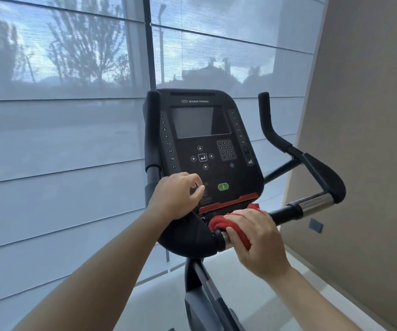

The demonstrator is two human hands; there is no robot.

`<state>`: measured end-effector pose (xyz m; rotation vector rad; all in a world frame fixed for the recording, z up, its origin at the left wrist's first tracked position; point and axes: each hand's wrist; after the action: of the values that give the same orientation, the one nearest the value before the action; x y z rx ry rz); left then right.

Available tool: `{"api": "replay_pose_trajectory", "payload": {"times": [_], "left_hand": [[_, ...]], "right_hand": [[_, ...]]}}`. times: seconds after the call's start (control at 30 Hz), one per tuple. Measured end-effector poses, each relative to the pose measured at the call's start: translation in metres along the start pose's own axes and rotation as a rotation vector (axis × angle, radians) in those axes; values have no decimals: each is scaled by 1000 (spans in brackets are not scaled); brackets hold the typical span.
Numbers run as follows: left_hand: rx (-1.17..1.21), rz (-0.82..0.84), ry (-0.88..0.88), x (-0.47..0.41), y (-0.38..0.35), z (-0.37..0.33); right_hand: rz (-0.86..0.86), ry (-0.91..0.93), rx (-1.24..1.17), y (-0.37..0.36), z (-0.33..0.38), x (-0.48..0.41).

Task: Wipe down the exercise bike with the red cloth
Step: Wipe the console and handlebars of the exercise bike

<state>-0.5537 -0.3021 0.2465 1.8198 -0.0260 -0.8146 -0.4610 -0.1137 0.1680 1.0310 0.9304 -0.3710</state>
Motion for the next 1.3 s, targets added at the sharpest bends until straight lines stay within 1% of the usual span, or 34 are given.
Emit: {"api": "replay_pose_trajectory", "payload": {"times": [0.03,0.17,0.23,0.3,0.37,0.43,0.53,0.63,0.73,0.77,0.83,0.9,0.93,1.0,1.07,1.17,1.23,1.3], "left_hand": [[10,-4,-3,0,0,0],[13,-15,-22,-1,0,0],[16,-2,-23,-1,-1,2],[27,0,-18,-1,-3,2],[39,-14,-15,1,-4,2],[46,-30,-22,3,-4,1],[63,-54,-30,5,-4,2],[53,-63,-41,4,-4,3],[52,-64,-66,5,-5,3],[83,-61,-81,6,-4,2],[262,-70,-76,7,3,2],[442,-129,-5,3,18,12],[466,-157,32,0,27,21],[414,-166,71,-6,43,41],[346,-142,75,-7,53,56],[334,-124,67,-7,52,61],[355,-113,44,-5,47,56],[363,-100,2,-3,41,46]], "right_hand": [[2,-3,6,4,-6,-3],[-73,-163,5,13,-13,-10],[-51,-131,7,6,3,-7],[4,-42,-4,0,16,-2],[47,-7,-18,2,14,-3],[19,-57,-9,7,4,-8],[-77,-167,16,6,6,-7],[-67,-106,-2,-8,30,0],[-42,-45,-5,-6,30,-1],[-41,-63,7,-3,25,-3],[-42,-139,20,5,17,-6],[-49,-187,25,10,12,-8],[-60,-199,31,11,13,-7],[-101,-232,30,7,21,-7],[-135,-244,15,-4,37,-6],[-149,-190,0,-20,57,-2],[-134,-150,8,-16,51,-5],[-123,-164,39,-6,34,-10]]}}
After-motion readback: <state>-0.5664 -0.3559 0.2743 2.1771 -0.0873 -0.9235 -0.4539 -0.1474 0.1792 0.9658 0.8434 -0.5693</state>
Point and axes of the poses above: each hand's wrist, its own x-axis away from the middle knuckle, its own y-axis out of the back of the hand, z = x × y, and after that the axes turned 1 degree about -x, right-handed
